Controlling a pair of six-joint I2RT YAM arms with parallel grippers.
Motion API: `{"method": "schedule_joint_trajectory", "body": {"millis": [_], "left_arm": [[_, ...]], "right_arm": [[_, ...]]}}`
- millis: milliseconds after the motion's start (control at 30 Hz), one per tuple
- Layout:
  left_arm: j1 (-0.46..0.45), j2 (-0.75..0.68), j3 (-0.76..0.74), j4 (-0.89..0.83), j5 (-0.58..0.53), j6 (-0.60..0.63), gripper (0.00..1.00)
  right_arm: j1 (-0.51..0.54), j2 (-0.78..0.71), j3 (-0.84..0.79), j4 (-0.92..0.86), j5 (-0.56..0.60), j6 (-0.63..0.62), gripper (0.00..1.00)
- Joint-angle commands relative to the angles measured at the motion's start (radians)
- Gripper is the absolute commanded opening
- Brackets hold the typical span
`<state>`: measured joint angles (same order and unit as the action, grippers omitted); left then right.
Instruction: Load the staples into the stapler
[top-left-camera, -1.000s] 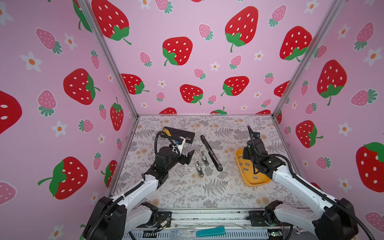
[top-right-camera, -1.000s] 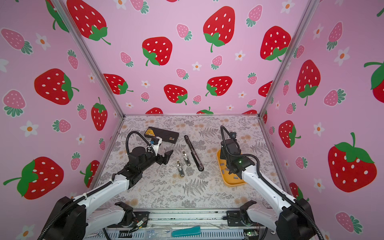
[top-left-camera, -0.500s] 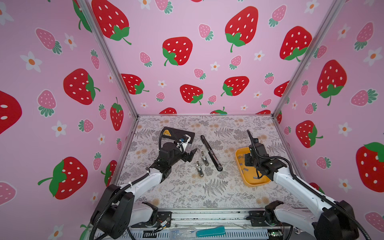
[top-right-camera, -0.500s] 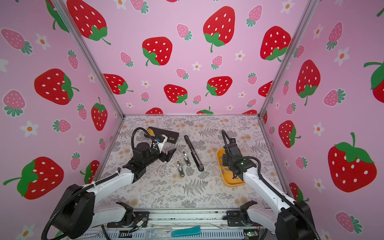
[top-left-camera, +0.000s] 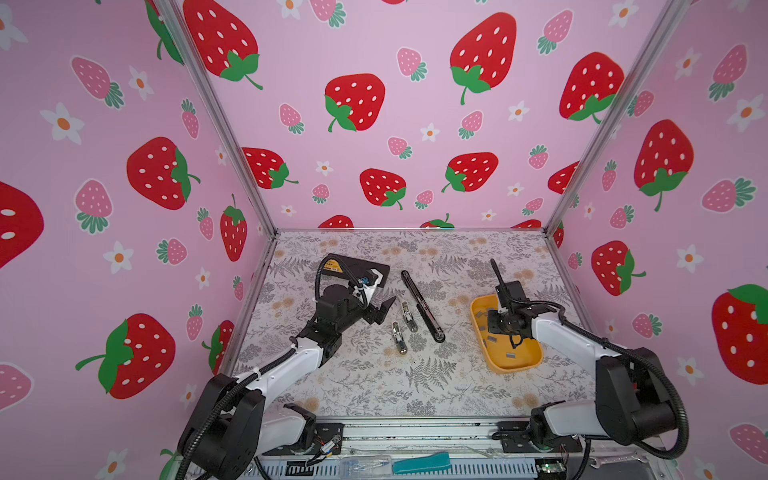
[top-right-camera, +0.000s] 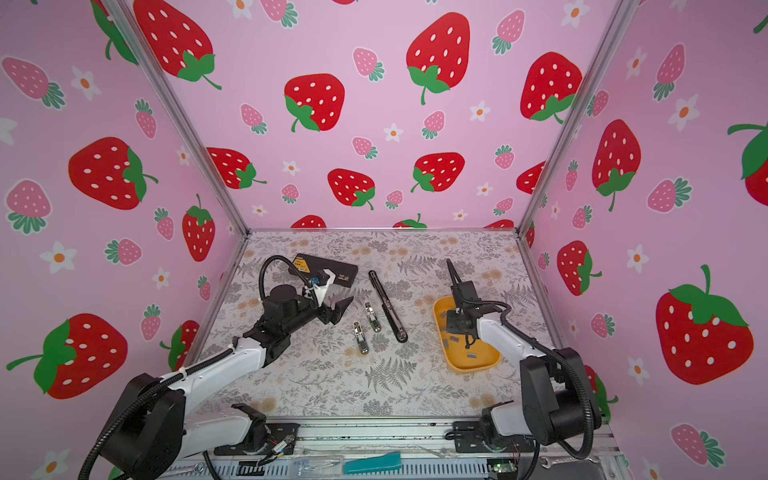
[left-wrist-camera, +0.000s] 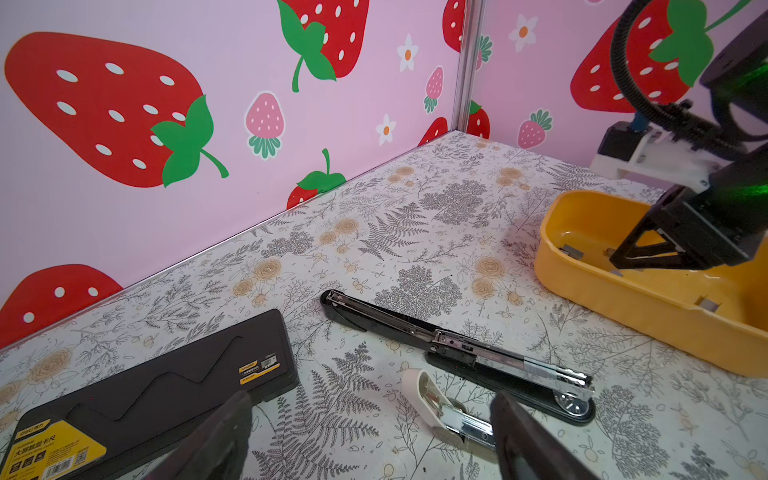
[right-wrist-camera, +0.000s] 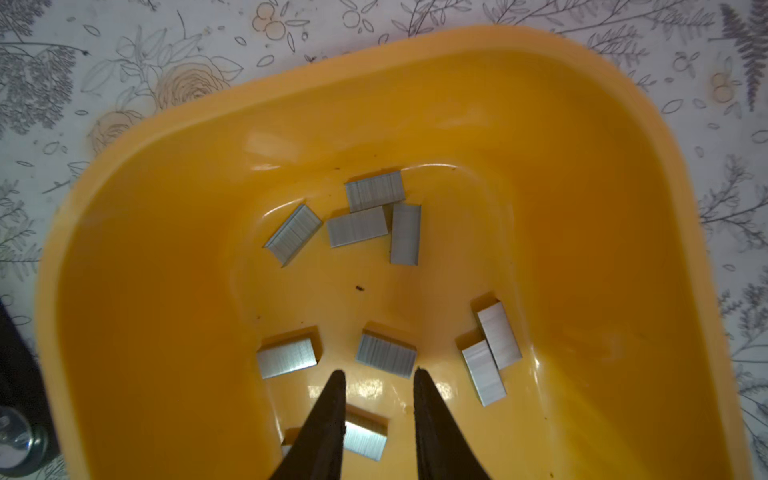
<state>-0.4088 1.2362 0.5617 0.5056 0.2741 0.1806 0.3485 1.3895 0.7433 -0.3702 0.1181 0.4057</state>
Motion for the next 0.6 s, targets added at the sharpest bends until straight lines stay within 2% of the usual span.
{"method": "schedule_joint_trajectory", "body": {"millis": [0, 233, 567], "left_arm": [[0.001, -0.008, 0.0, 0.026, 0.021, 0.025, 0.9], [0.001, -0.015, -0.003, 0.023, 0.021, 0.024, 0.9], [0.002, -0.014, -0.001, 0.02, 0.025, 0.022, 0.9]], "right_arm": [[-0.026, 0.018, 0.002, 0.034, -0.07, -0.031, 0.34], [-0.044, 0.066, -0.005, 0.084, -0.103, -0.039, 0.4], [-0.054, 0.114, -0.042, 0.103, -0.133, -0.03, 0.39]]}}
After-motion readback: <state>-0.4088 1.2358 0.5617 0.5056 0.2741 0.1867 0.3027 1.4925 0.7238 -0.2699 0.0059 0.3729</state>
